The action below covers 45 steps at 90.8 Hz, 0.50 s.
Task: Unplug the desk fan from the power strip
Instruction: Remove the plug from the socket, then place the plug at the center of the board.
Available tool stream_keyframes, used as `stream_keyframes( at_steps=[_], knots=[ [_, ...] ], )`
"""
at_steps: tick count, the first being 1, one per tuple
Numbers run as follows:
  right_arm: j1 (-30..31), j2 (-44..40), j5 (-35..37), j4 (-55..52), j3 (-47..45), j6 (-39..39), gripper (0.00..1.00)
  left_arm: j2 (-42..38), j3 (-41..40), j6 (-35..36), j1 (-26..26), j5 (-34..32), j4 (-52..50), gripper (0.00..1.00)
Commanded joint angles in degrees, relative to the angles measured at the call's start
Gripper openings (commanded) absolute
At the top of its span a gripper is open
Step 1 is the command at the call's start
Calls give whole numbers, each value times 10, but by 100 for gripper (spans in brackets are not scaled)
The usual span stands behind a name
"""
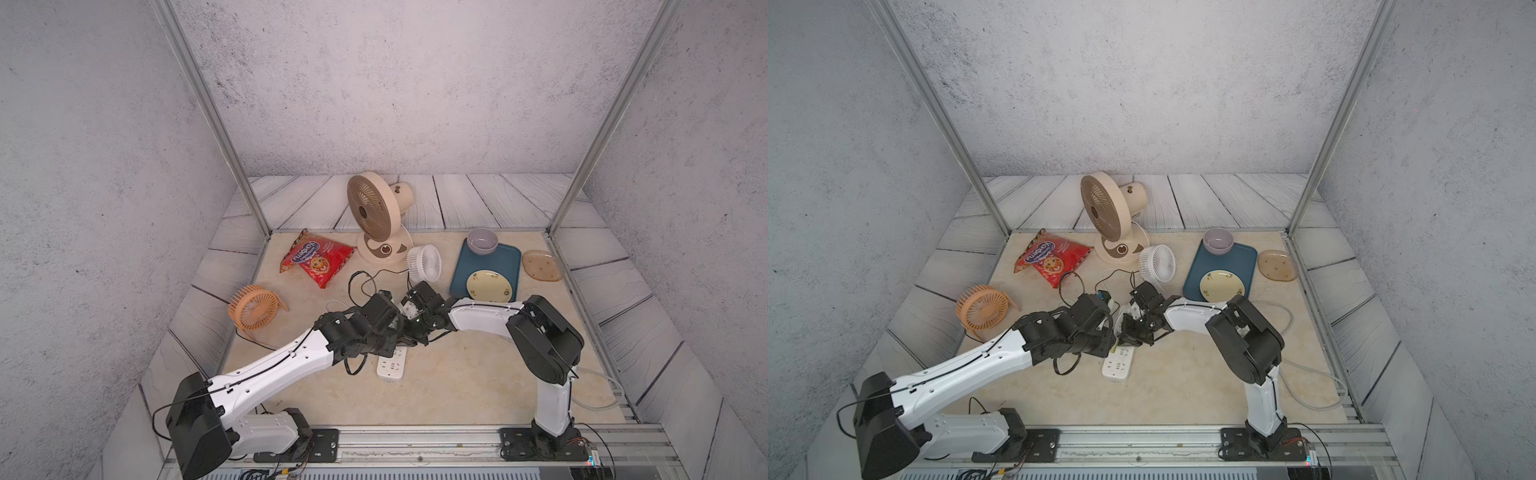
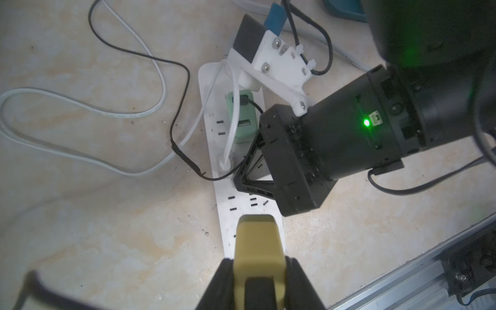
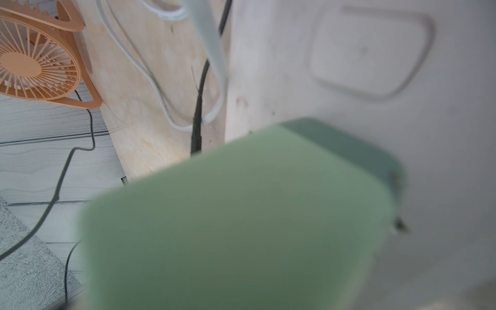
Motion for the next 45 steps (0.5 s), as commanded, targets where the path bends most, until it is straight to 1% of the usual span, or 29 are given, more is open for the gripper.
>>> stream_keyframes(
  at_steps=[1, 12, 38, 45],
  knots=[
    [7, 55, 85, -130, -36, -5, 6, -22, -5, 3, 8, -9, -21, 0],
    [7, 50, 85, -137, -25, -4, 6, -47, -15, 7, 22, 0, -31, 0],
    [10, 54, 84, -143, 5, -4, 6, -109, -61, 21, 58, 53, -37, 0],
    [10, 49, 77, -141, 9, -4, 9, -126, -65, 26, 79, 57, -53, 0]
  ],
)
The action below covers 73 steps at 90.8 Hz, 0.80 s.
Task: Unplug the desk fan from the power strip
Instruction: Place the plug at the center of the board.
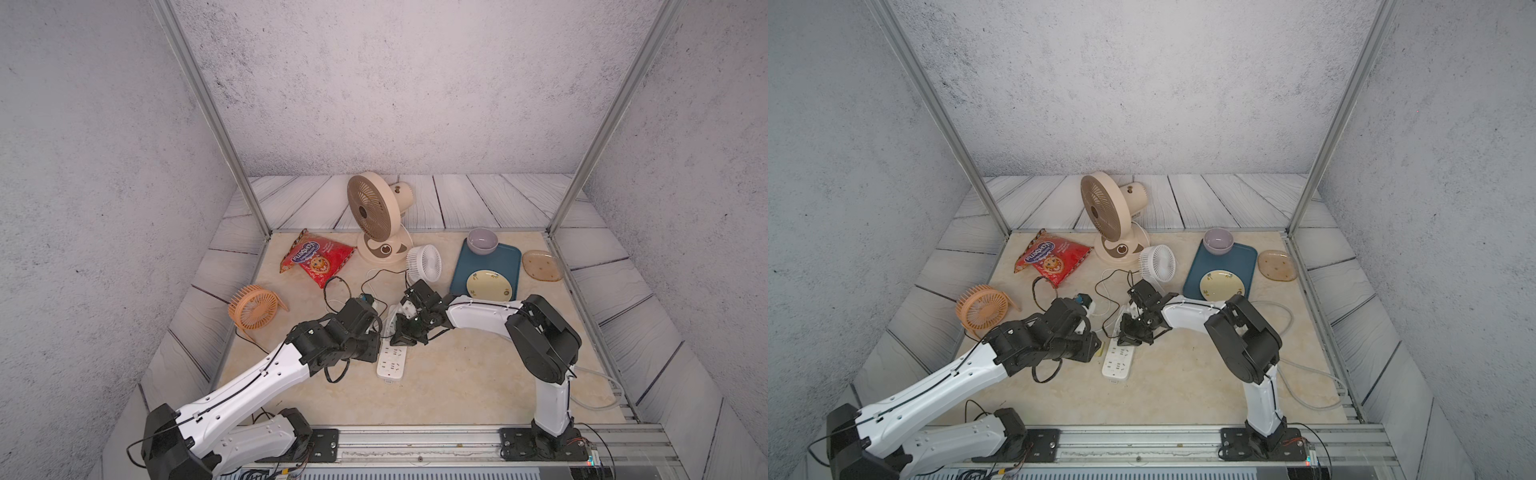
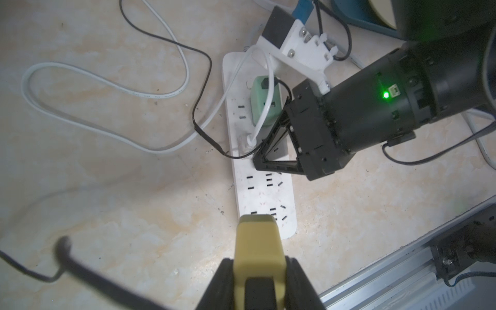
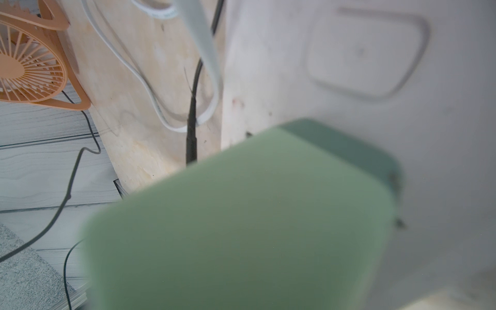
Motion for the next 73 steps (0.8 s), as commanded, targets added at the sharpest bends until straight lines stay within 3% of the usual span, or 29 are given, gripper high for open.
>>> stream_keyframes(
  at_steps=[1, 14, 36, 52, 73],
  knots=[
    [6, 40, 65, -95, -21, -3, 10, -25, -9, 17, 27, 18, -26, 0],
    [4, -20, 69, -92, -16, -1, 26, -63, -12, 45, 104, 22, -51, 0],
    [-2, -108, 39, -77, -22, 1, 38, -52, -20, 71, 261, -27, -51, 0],
    [-2, -169, 49, -81, -54, 18, 40, 1, -25, 53, 341, 5, 8, 0],
    [-24, -250, 96, -145, -86, 4, 43, 83, -51, 1, 445, 104, 108, 0]
  ],
)
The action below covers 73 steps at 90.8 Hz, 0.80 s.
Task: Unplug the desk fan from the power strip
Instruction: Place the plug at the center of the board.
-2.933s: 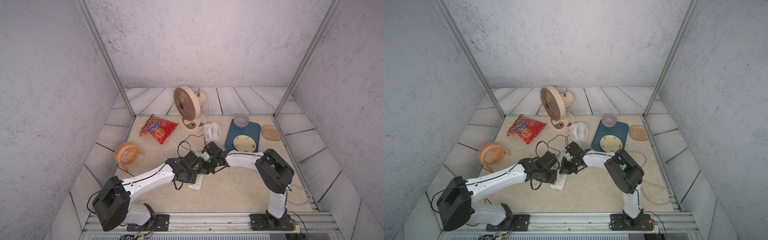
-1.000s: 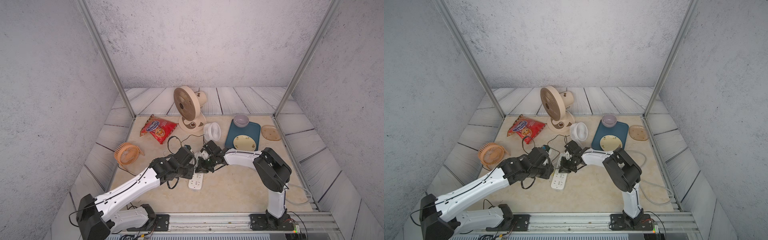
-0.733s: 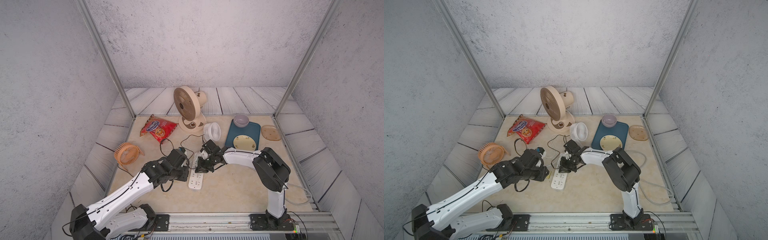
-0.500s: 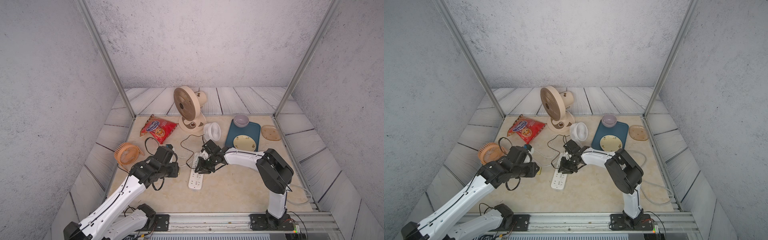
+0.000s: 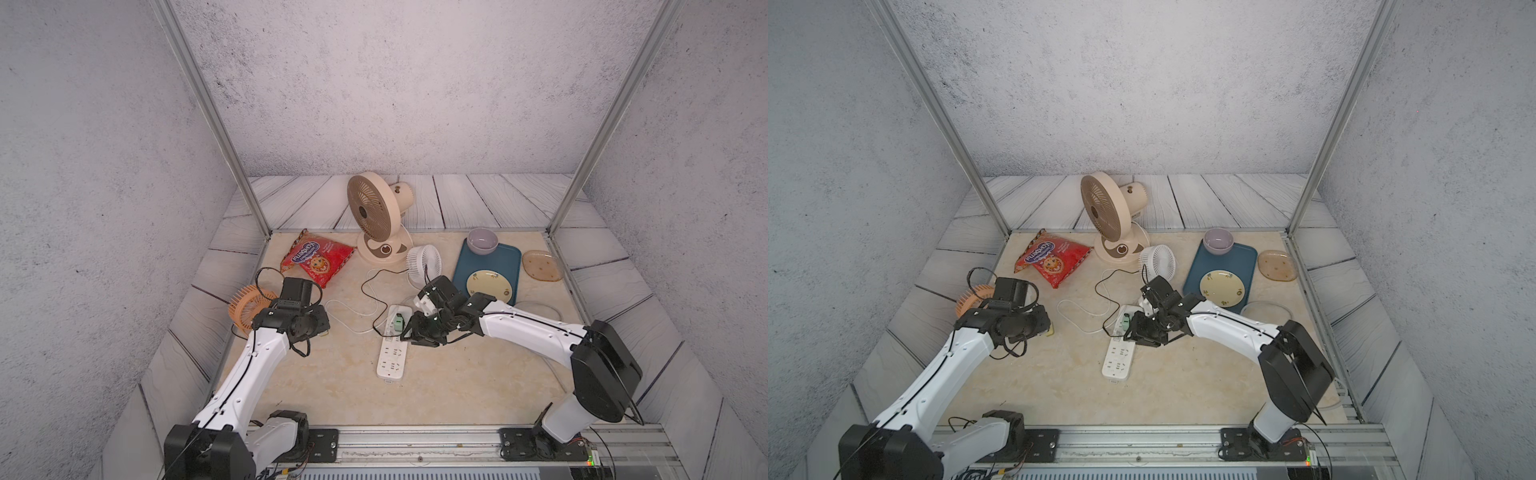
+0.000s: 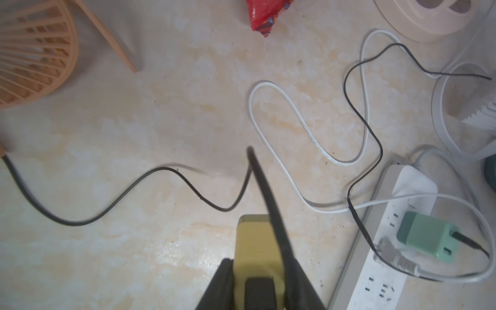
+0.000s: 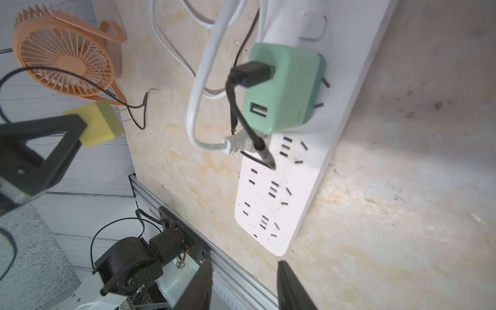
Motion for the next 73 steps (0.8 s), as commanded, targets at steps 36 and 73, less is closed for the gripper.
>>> stream_keyframes(
  at_steps=[36, 73],
  knots=[
    [-72, -89, 48, -115, -18, -39, 44, 132, -31, -31, 171, 138, 99, 4],
    [-119, -104, 38, -147, -2, -56, 45, 105, -39, 10, 226, 105, 43, 55]
  ],
)
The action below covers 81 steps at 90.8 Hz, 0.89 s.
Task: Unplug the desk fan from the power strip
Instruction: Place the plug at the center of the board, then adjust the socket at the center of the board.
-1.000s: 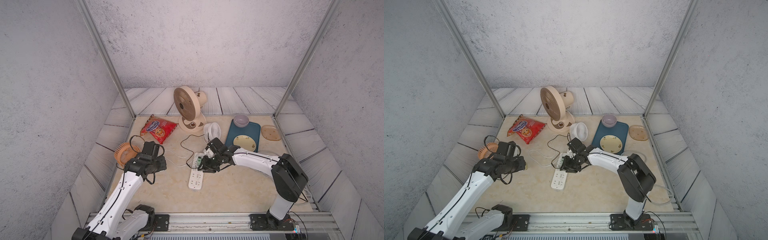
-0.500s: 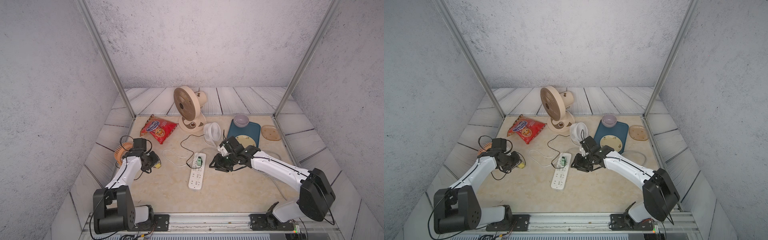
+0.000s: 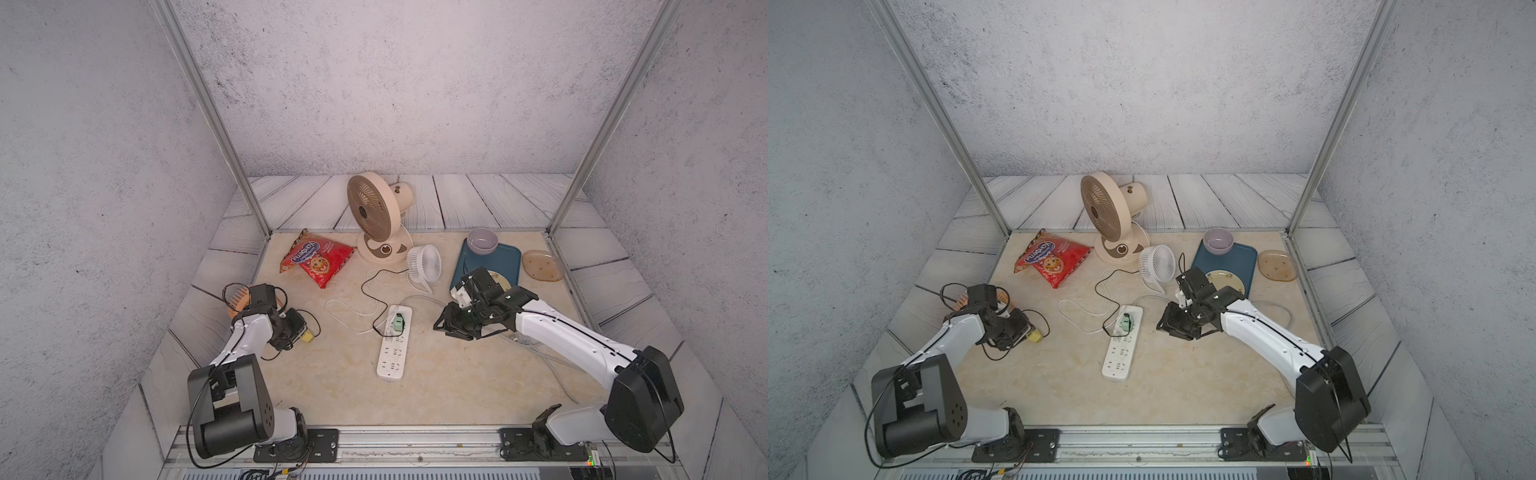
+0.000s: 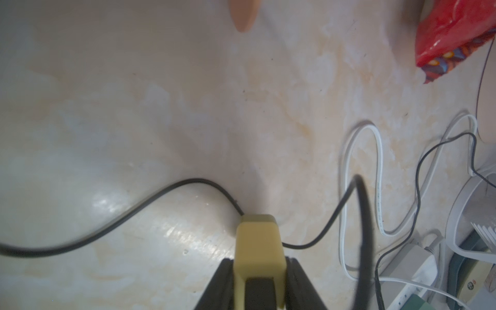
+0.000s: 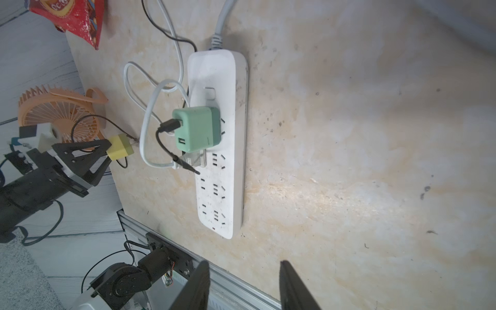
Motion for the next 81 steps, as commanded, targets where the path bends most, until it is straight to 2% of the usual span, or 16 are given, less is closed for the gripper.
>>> stream_keyframes(
  at_steps=[1, 8, 19, 22, 35, 49, 60, 67, 81],
  knots=[
    [-7, -4, 3, -32, 22, -17, 45, -32, -1, 15, 12, -26, -38, 58],
    [-7, -1, 6, -49, 35, -28, 45, -57, 6, 21, 13, -46, -53, 74],
    [-7, 8, 11, -71, 52, -47, 45, -103, 20, 29, 13, -65, -75, 87],
    [-6, 10, 12, -76, 56, -51, 45, -115, 24, 29, 13, -69, -78, 94],
    [-7, 33, 16, -98, 83, -75, 45, -156, 44, 29, 3, -49, -91, 98],
    [-7, 78, 4, -120, 125, -114, 44, -208, 36, -25, -77, -32, -81, 97],
    [-6, 128, 5, -150, 177, -159, 45, -228, 29, -70, -179, -25, -77, 85],
    [-3, 153, 14, -162, 208, -165, 45, -235, 23, -95, -237, -28, -73, 81],
    [13, 198, 19, -159, 254, -157, 49, -237, -9, -135, -294, -12, -53, 72]
  ],
)
